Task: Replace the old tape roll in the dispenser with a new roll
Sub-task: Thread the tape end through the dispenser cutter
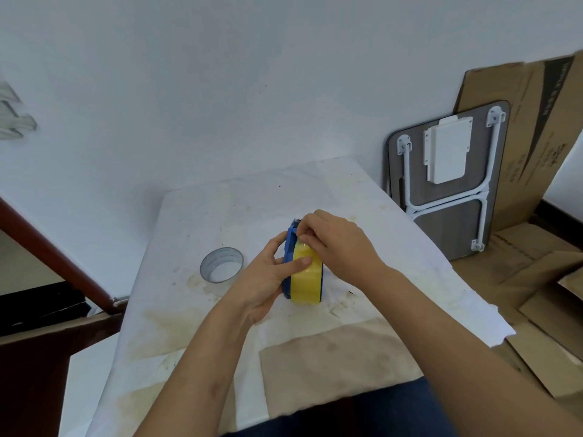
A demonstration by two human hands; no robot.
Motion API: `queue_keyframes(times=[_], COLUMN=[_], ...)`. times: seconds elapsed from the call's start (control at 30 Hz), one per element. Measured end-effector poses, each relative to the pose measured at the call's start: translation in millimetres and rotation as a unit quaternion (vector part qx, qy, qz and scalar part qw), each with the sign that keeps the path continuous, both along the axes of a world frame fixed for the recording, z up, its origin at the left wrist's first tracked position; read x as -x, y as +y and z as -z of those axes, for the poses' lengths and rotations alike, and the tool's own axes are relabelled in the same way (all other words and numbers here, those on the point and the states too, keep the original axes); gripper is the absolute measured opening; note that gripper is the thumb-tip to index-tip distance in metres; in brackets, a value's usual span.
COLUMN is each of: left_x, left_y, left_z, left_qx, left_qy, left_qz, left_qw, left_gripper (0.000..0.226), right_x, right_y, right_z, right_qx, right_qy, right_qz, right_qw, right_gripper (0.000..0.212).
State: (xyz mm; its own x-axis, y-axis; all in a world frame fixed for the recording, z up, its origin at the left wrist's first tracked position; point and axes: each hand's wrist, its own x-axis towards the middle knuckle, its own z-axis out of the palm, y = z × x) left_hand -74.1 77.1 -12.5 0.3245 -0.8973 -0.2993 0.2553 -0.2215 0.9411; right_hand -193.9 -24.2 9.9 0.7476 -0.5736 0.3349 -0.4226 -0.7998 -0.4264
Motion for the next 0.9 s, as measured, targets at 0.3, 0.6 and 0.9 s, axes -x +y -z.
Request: queue_keyframes(times=[0.3,0.6,0.9], left_x=[2,2,1], left_y=[5,5,-2], left_z=[3,2,2], left_qx=[0.011,0.024,0.033], left_qy=[0.031,0.013,-0.051], left_qz=[0.000,0.005,-0.003], left_qw=[0.999,1.000,0.998], left_gripper=[0.050,0.060,0.073], right_x=[1,1,2], right_y=[-4,-6,-11], right_z=[7,10,11], right_qx=[-0.111,-0.116,-0.028], right_qy=[-0.069,-0.146,-0.101], right_qz=[0.054,0.117,0.142], right_qw=[0.990,0.976,0.984], right_gripper=[0.012,0.010,0.014])
